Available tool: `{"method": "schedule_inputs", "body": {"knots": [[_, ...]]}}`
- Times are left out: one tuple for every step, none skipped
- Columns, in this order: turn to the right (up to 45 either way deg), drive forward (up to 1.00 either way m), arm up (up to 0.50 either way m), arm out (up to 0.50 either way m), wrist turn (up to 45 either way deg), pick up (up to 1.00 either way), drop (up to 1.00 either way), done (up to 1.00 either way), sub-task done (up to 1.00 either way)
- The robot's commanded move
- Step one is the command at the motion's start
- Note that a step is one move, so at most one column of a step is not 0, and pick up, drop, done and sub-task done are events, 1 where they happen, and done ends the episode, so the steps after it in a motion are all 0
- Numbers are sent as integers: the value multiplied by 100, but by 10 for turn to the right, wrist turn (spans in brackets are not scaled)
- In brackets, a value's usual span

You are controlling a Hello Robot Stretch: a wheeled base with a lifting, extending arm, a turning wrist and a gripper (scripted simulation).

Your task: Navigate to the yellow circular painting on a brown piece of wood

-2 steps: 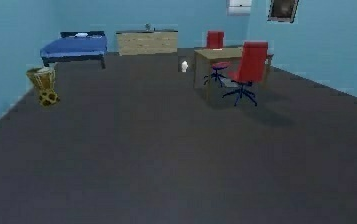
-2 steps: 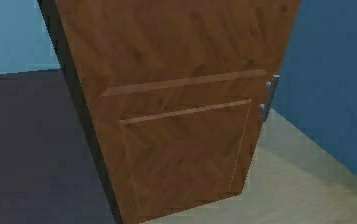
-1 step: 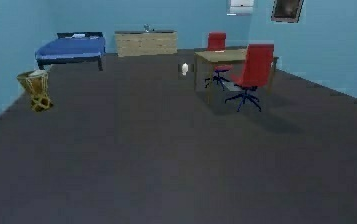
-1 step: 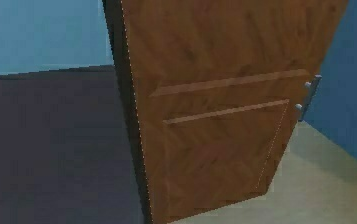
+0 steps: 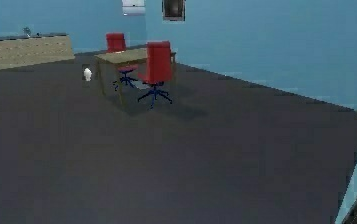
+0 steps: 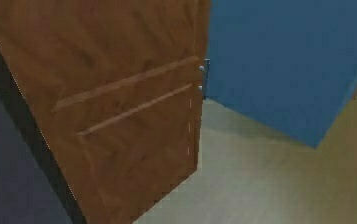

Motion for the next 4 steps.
{"method": "schedule_inputs", "body": {"knots": [[0, 15, 0, 0, 0, 0, 0, 0, 0], [0, 25, 0, 0, 0, 0, 0, 0, 0], [120, 0, 0, 0, 0, 0, 0, 0, 0], [0, 100, 0, 0, 0, 0, 0, 0, 0]]}}
